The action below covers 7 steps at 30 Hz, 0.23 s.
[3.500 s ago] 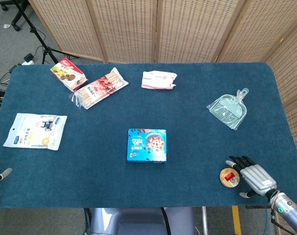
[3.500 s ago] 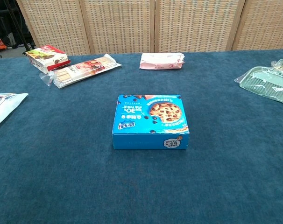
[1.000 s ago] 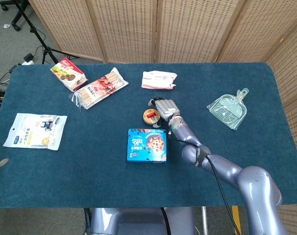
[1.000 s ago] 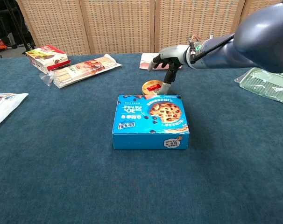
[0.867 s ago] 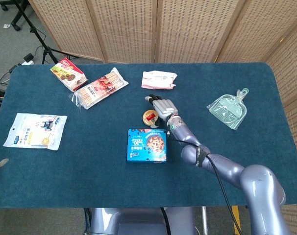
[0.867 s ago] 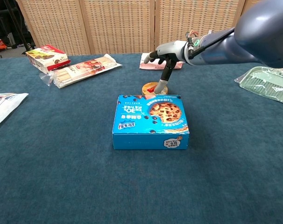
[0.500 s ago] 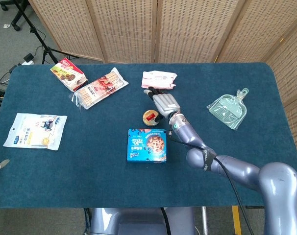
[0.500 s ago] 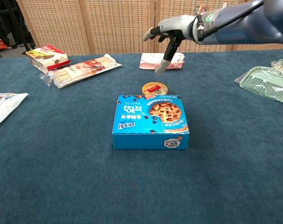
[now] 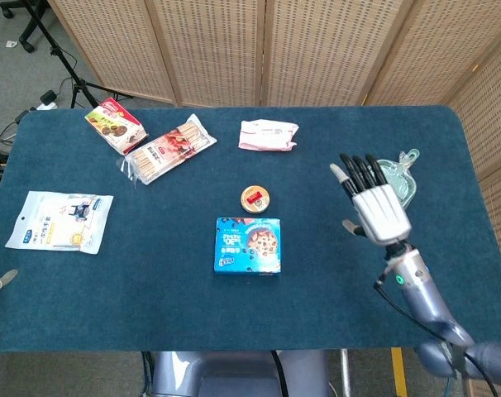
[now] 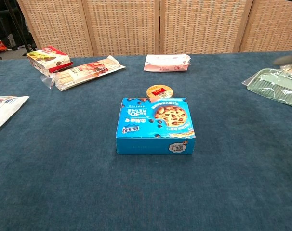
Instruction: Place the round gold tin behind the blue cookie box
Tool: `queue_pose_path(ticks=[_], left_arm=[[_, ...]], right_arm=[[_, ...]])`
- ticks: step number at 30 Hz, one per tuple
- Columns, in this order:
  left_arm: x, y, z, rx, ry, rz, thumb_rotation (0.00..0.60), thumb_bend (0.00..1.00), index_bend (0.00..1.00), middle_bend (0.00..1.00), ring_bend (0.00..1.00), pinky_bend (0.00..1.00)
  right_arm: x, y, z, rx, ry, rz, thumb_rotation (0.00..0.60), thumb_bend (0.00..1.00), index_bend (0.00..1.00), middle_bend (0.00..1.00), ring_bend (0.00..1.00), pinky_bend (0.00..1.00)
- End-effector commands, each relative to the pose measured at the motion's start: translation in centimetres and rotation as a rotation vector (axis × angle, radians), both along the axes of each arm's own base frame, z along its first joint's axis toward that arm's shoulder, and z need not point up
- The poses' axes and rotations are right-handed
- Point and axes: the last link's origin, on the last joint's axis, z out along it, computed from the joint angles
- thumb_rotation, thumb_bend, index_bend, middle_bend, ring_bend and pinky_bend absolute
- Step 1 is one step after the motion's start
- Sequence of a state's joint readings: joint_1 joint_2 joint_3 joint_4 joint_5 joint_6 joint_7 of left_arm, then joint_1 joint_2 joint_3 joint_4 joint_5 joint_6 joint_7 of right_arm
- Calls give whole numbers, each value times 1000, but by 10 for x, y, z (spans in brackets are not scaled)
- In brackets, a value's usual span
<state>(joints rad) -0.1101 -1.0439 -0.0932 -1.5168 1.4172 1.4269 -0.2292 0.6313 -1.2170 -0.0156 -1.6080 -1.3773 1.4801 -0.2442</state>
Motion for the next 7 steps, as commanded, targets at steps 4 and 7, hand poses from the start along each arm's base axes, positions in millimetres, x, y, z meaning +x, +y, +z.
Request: queue_pose_path(ticks=[4, 7], left_arm=[[1, -6, -4, -34, 24, -12, 600, 0, 0, 0, 0, 0], [4, -11, -6, -45, 40, -18, 600, 0, 0, 0, 0, 0]], right_arm=[[-64, 81, 10, 14, 4, -56, 600, 0, 0, 0, 0, 0], [-73, 95, 6, -2, -15, -72, 600, 0, 0, 0, 0, 0]])
